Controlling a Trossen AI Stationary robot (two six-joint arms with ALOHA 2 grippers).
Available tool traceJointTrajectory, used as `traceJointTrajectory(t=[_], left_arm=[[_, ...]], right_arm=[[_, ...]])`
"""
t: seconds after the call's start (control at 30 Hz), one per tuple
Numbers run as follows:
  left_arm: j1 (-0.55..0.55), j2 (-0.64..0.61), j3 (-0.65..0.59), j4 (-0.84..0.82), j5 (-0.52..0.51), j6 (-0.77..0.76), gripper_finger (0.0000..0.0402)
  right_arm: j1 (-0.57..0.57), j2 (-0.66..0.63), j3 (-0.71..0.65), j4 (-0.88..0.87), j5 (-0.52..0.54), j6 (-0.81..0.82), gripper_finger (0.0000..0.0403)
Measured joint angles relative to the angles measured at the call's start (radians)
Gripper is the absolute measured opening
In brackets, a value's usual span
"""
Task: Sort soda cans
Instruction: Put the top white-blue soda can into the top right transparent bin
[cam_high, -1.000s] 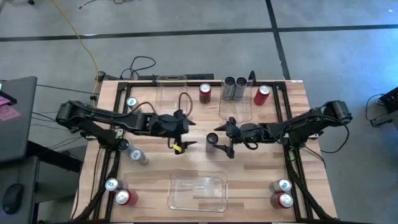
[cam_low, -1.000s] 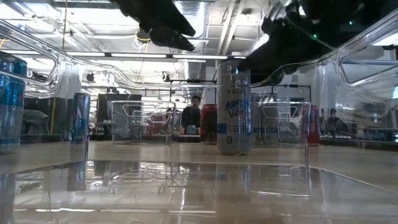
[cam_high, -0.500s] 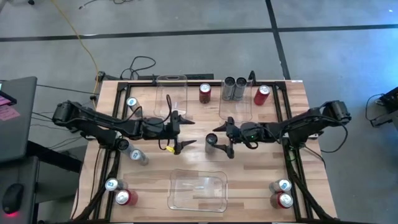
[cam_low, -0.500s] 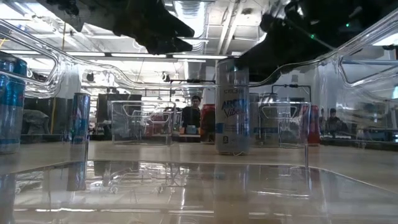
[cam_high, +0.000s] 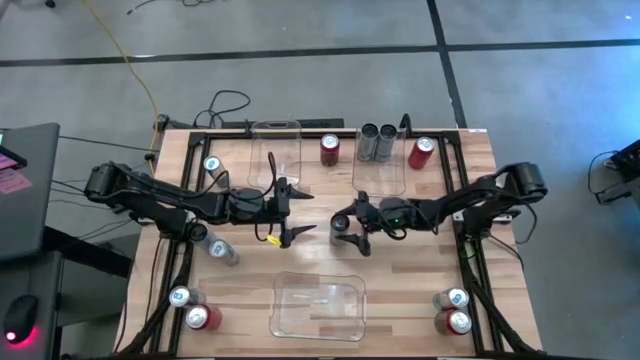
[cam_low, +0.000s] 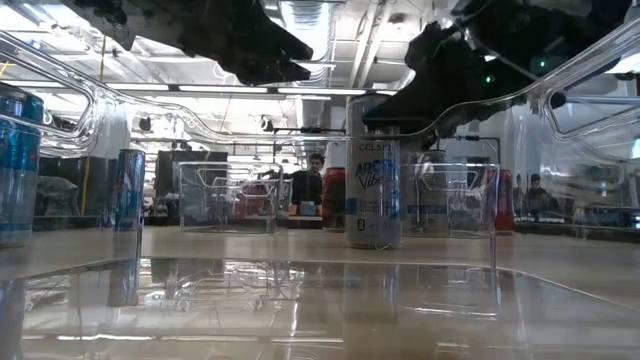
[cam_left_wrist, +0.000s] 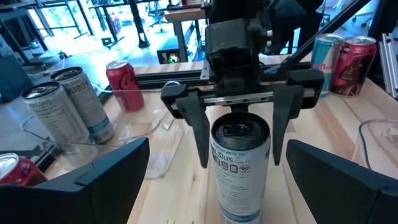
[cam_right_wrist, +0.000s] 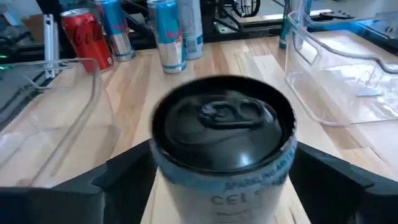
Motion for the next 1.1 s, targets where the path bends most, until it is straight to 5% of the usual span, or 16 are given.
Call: traceJointTrajectory(t=[0.4, 0.63, 1.1], left_arm=[[0.001, 0.0, 0.0, 0.001, -0.033, -0.012, 0.0375], [0.002, -0.013, 0.003, 0.005, -0.174, 0.016, 0.0375], [0.002, -0.031, 0.061, -0.055, -0.179, 0.056, 0.0375]], right_arm=[[-0.001, -0.041, 0.001, -0.027, -0.006, -0.001, 0.024], [-0.005, -0.126, 0.019, -0.101, -0.005, -0.014, 0.0238], [-0.16, -0.47, 0.112, -0.46, 0.013, -0.02, 0.0236]])
